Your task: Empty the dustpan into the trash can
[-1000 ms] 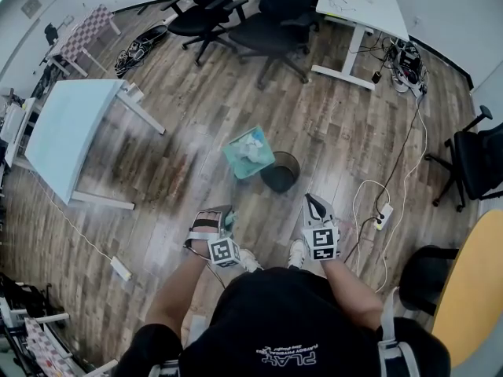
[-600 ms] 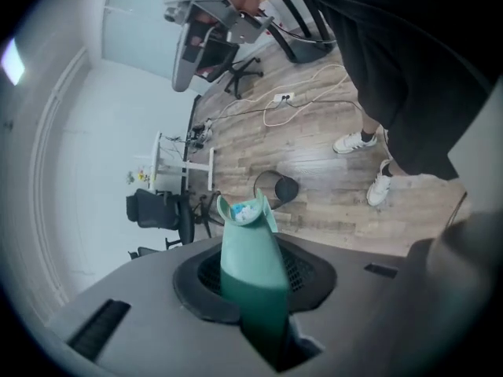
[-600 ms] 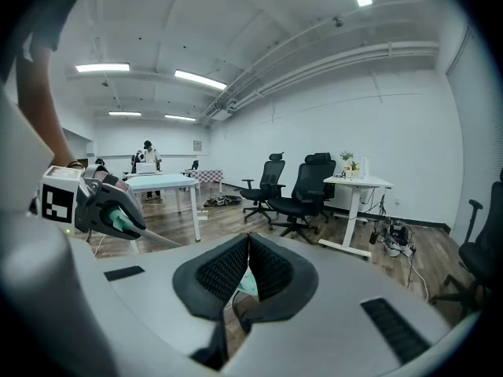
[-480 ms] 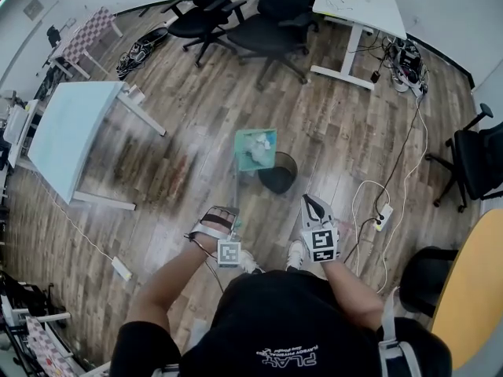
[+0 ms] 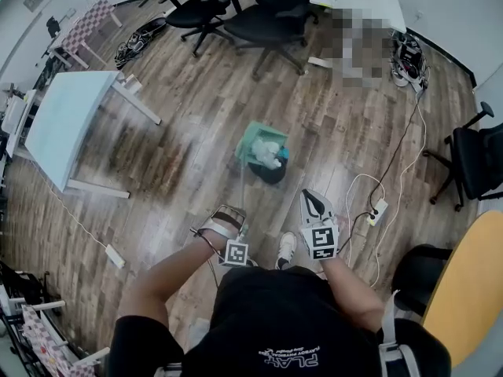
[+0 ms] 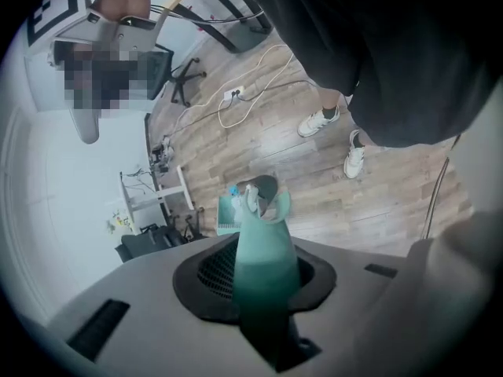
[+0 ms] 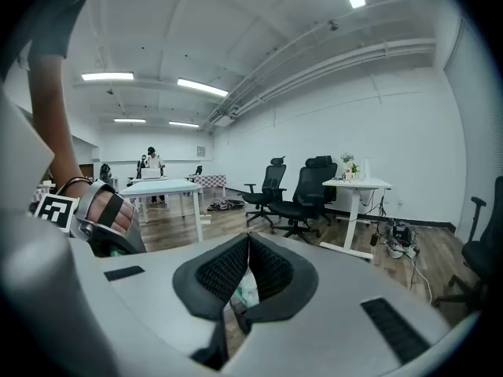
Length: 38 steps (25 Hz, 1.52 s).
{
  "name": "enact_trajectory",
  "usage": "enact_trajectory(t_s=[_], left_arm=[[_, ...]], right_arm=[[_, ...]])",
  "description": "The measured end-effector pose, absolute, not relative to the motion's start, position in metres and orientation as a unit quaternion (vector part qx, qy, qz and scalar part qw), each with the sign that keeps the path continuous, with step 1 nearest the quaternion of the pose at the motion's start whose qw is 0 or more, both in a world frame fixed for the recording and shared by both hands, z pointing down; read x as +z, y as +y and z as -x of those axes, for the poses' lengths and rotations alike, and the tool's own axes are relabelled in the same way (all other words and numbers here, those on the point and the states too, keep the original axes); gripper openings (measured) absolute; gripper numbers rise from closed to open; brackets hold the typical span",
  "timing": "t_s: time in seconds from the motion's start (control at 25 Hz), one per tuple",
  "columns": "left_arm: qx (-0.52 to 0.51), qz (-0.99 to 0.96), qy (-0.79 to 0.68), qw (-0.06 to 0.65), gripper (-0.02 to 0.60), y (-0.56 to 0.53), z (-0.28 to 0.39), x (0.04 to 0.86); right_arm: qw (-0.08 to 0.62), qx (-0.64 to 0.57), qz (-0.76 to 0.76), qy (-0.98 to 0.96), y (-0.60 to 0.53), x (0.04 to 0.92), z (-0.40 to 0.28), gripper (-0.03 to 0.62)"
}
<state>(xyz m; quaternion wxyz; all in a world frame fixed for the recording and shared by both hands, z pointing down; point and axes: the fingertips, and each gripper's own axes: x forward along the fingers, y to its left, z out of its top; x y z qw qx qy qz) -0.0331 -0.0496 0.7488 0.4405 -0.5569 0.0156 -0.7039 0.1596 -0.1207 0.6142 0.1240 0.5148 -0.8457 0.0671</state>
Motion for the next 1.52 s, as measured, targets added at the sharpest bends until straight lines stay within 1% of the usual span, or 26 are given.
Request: enact_trajectory(t_s=[0.2,0.6,0.8,0.96,1.28,1.52], left_arm=[[-0.707,0.528,-0.021,0.47,0.098,-0.031,0.022,0.756],[-0.708,0.471,-0.078,0.521,0.104,-0.009,0.042,0.768],[-0.706,0.476,-0.059,0.521,0.103,-0.003,0.037,0.772],[-0.704,0.5,-0.037,0.503,0.103,0.003,0.034,0.773],[-0.697,0.578,0.048,0.422,0.101,0.008,0.022,0.761],[-0.672,0.658,0.161,0.3,0.101,-0.003,0.015,0.745]], right_arm=[[0.129,0.074,-0.505,-0.85,-0.109,0.623,-0.164,0.023],[0.129,0.072,-0.499,-0.854,-0.081,0.624,-0.144,0.023],[0.133,0.066,-0.499,-0.854,-0.054,0.621,-0.14,0.023],[0.134,0.063,-0.5,-0.854,-0.034,0.613,-0.137,0.023],[0.139,0.053,-0.494,-0.856,-0.006,0.603,-0.134,0.023],[0.136,0.046,-0.491,-0.859,-0.003,0.598,-0.134,0.023]])
